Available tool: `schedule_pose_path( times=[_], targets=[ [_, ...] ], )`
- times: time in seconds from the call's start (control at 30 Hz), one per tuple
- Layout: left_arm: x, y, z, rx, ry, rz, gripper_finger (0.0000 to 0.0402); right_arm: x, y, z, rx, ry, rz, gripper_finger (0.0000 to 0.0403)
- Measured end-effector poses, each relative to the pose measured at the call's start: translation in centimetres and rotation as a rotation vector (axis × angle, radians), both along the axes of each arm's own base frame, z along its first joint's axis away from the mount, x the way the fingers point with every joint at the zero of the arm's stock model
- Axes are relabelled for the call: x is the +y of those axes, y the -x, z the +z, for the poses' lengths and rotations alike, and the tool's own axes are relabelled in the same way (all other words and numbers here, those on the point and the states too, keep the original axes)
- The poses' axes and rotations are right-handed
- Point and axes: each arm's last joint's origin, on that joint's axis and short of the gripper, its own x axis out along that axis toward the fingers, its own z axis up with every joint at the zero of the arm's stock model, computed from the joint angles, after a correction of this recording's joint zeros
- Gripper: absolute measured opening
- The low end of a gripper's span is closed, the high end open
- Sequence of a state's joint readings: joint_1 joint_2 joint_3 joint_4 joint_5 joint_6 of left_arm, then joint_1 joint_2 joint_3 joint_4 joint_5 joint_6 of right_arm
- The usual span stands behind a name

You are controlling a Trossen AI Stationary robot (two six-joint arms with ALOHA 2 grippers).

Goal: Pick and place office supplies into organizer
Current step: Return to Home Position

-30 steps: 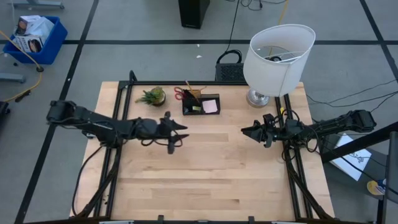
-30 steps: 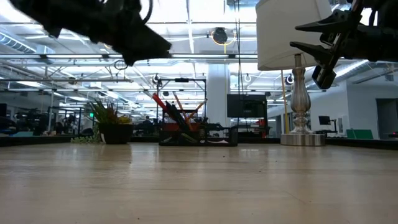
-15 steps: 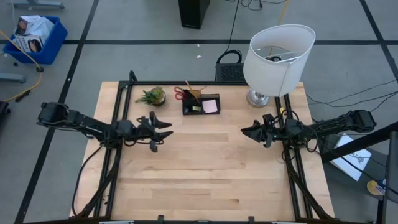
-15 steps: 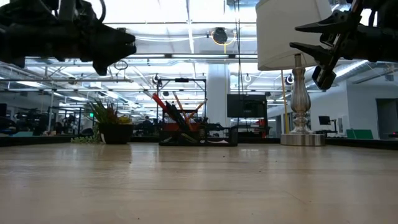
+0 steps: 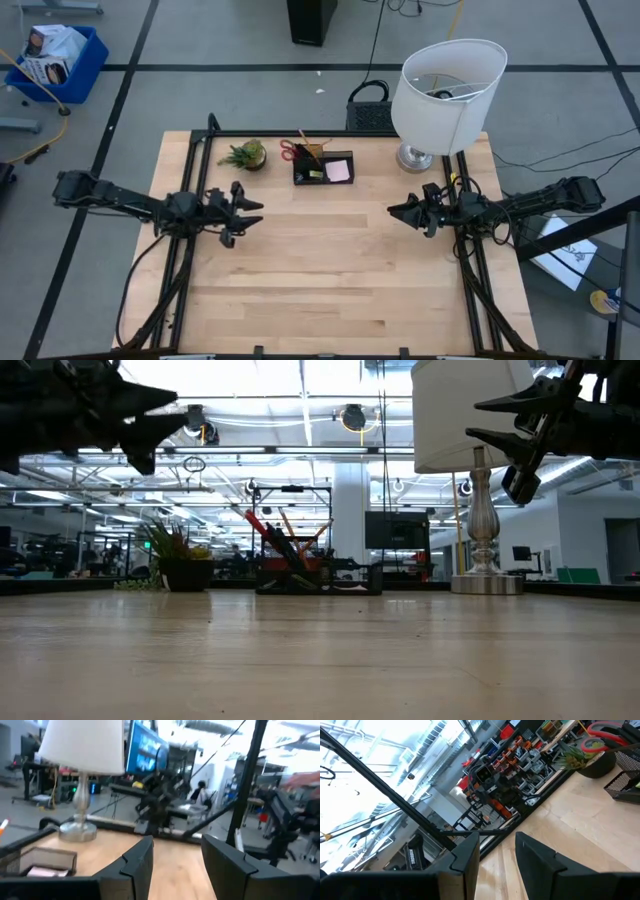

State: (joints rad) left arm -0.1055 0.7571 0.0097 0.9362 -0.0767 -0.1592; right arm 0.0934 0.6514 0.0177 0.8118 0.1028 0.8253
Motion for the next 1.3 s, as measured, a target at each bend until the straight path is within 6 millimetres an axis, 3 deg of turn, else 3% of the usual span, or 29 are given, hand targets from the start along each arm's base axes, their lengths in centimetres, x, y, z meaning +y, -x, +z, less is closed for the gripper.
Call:
schedule_pose_path(
  times=[0.37,0.87,1.07,1.3],
  targets=[
    [-0.1,0.8,1.2,-0.103,-0.058,-0.045,0.017,-0.1,1.3,0.9,-0.063,-0.006,-0.002,0.0116],
    [-0.1,0.9,0.8,-0.058,-0.046,-0.062,0.017,-0.6,6.0,4.3,-0.485,-0.045,-0.002,0.0116],
    [-0.1,0.8,0.6,-0.032,-0.062,-0.055,0.017,-0.6,6.5,5.0,-0.567,-0.055,0.005,0.0116],
    [-0.1,0.8,0.6,-0.033,-0.033,-0.045,0.017,-0.5,6.2,4.6,-0.522,-0.051,0.004,0.0116]
  ],
)
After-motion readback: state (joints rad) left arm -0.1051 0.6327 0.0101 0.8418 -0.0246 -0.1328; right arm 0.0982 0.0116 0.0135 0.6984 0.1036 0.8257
